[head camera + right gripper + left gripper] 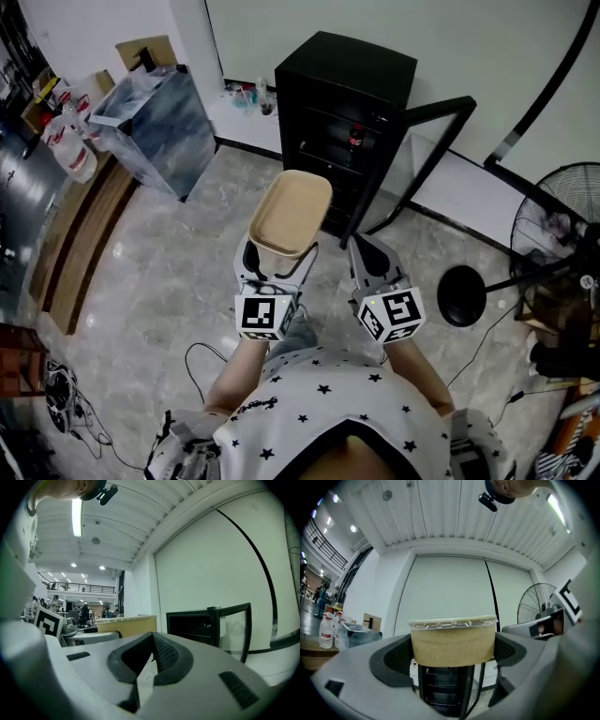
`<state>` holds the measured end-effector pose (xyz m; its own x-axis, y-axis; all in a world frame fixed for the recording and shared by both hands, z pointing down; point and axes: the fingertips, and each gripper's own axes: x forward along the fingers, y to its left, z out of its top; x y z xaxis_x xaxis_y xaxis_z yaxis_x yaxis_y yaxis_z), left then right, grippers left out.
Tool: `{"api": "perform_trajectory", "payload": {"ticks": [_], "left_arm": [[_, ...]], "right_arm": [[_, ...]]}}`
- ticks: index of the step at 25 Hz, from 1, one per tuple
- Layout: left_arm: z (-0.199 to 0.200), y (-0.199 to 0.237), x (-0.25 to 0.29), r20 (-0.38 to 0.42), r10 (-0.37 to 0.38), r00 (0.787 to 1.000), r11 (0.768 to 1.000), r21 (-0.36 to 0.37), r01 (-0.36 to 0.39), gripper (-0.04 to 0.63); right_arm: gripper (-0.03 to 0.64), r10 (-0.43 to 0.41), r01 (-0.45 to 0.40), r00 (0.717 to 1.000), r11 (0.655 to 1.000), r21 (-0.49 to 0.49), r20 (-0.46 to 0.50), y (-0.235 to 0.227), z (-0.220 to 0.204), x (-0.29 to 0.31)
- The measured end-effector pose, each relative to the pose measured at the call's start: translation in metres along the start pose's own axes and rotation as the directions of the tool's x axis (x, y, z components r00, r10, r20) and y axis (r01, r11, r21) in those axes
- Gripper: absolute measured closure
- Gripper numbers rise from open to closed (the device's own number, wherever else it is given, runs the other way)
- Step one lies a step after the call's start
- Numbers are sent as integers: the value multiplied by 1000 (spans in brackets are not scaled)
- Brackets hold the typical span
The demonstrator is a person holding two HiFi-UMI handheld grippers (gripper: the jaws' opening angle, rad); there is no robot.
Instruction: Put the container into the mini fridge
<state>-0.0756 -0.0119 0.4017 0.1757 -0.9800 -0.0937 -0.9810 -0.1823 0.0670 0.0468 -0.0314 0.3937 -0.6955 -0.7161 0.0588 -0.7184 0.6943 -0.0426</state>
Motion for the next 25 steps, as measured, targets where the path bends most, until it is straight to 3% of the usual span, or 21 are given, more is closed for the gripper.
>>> {"api": "perform_trajectory", "payload": {"ticks": [14, 25], "left_arm": [[-5, 73, 90, 0, -61, 998, 998, -13, 61, 63], [-25, 110, 151, -21, -106, 994, 994, -39, 106, 63]], "right_arm": [[623, -58, 58, 998, 998, 0, -1, -20, 6, 110], [623, -130, 131, 991, 991, 13, -13, -40, -1, 156]]}}
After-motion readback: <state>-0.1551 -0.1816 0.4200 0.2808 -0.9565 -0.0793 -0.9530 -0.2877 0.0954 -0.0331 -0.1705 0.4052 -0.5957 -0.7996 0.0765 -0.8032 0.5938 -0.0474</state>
